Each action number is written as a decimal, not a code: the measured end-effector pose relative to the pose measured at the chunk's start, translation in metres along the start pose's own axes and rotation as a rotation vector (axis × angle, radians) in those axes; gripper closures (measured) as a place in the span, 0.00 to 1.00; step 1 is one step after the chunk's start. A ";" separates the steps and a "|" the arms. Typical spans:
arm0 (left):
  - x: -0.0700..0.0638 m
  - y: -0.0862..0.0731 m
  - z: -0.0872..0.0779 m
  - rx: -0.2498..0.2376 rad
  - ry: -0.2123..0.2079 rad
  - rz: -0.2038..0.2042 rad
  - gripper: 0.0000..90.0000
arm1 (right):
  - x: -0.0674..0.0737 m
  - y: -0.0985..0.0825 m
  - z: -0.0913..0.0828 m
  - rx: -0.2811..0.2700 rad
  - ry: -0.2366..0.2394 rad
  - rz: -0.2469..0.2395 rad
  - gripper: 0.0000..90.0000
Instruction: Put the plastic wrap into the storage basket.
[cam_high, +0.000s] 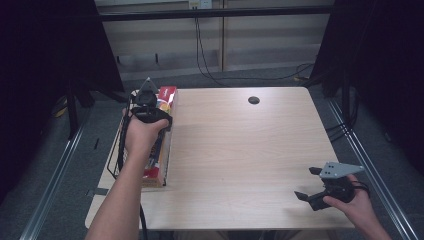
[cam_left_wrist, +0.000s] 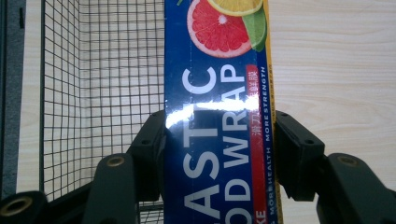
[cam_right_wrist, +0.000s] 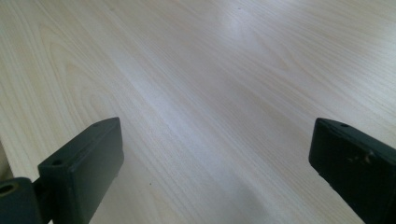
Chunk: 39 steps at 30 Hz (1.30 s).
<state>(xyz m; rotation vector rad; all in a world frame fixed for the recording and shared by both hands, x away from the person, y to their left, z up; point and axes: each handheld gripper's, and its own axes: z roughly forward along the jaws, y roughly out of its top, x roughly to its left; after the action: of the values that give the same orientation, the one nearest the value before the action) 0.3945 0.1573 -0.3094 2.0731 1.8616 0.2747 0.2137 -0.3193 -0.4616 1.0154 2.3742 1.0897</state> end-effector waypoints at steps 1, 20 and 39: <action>0.000 0.000 0.000 0.000 0.000 0.000 0.49 | 0.000 0.000 0.000 0.000 0.000 -0.001 0.03; 0.020 0.001 0.004 0.001 0.029 -0.040 0.49 | 0.000 0.000 0.001 0.005 0.004 -0.003 0.03; 0.035 0.003 0.014 0.003 0.028 -0.079 0.49 | 0.000 -0.001 0.003 0.009 0.006 -0.006 0.03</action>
<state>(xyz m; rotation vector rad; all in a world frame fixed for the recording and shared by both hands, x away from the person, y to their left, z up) 0.4063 0.1900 -0.3244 2.0018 1.9562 0.2826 0.2148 -0.3184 -0.4644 1.0089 2.3875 1.0820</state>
